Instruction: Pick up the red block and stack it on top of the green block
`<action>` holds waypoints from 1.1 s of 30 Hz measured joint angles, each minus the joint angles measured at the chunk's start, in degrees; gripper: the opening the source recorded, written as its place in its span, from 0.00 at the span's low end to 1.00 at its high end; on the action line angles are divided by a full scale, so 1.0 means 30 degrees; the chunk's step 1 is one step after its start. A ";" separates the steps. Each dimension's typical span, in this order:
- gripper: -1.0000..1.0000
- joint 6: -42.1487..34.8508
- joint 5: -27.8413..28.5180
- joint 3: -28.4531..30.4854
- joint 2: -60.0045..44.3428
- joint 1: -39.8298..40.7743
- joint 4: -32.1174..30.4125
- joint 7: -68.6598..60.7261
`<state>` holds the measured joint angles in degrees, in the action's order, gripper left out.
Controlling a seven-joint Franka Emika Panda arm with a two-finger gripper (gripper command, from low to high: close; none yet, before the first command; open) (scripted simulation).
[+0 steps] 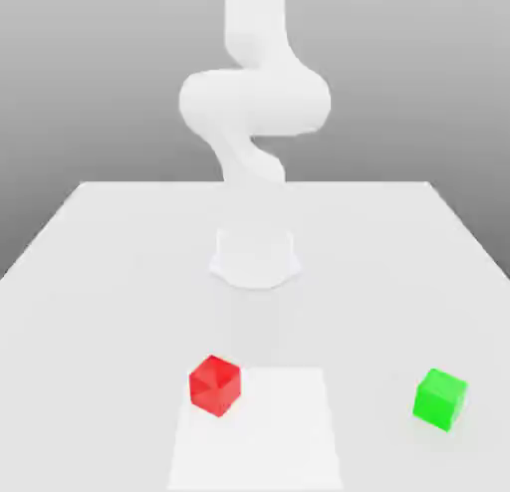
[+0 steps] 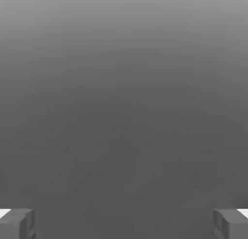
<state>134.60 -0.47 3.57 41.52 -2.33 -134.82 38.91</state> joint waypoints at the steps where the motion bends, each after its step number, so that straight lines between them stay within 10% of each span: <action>1: 0.50 0.0425 -0.0055 0.0530 -0.0651 -0.0361 -0.0451 -0.1024; 23: 0.50 0.8746 0.0522 0.6283 -1.3236 -0.3817 -0.9008 -1.9359; 33: 0.50 1.1602 -0.4180 0.4061 -1.6907 -0.2733 -0.8476 -2.3131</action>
<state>169.40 -13.01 15.75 -9.21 -10.53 -160.25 -30.48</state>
